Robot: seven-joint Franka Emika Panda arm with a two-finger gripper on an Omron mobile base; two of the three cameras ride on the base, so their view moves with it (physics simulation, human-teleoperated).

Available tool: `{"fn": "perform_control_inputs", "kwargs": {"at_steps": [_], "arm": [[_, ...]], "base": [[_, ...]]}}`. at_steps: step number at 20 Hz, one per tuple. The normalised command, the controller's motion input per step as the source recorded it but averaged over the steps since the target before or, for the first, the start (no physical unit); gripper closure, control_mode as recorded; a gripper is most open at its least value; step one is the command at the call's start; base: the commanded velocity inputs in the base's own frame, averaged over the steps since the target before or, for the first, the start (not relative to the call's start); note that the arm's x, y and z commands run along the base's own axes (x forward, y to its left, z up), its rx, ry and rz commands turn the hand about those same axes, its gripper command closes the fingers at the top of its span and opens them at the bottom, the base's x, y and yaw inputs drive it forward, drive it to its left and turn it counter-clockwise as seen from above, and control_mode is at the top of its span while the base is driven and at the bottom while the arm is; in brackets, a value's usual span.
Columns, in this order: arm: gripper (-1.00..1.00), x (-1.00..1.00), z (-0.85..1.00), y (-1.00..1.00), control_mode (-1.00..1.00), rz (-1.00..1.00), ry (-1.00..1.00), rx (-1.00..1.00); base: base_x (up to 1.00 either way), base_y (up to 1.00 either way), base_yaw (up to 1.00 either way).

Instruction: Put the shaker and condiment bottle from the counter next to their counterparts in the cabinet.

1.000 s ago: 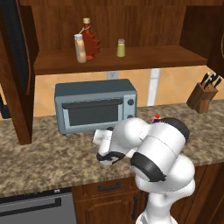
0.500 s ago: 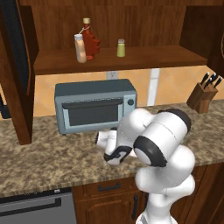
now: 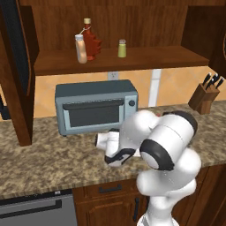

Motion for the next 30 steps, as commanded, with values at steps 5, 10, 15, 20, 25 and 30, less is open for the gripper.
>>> {"fn": "perform_control_inputs", "kwargs": {"at_steps": [5,10,15,20,25,30], "arm": [[1.0,-0.6,0.83,-0.01,-1.0,0.21,-0.15,0.02],[1.0,-0.66,0.94,-0.02,-1.0,0.16,-0.01,0.11],[1.0,-0.73,0.94,-0.22,-1.0,0.11,0.04,0.23],[1.0,-0.65,0.84,-0.2,-1.0,0.17,0.01,0.21],[1.0,-0.64,0.86,-0.13,-1.0,0.23,-0.04,0.15],[1.0,-0.45,0.98,0.0,-1.0,0.28,-0.17,0.04]], "base": [[0.0,0.0,0.0],[0.0,0.0,0.0],[0.0,0.0,0.0],[0.0,0.0,0.0],[0.0,0.0,0.0],[0.0,0.0,0.0]]}}
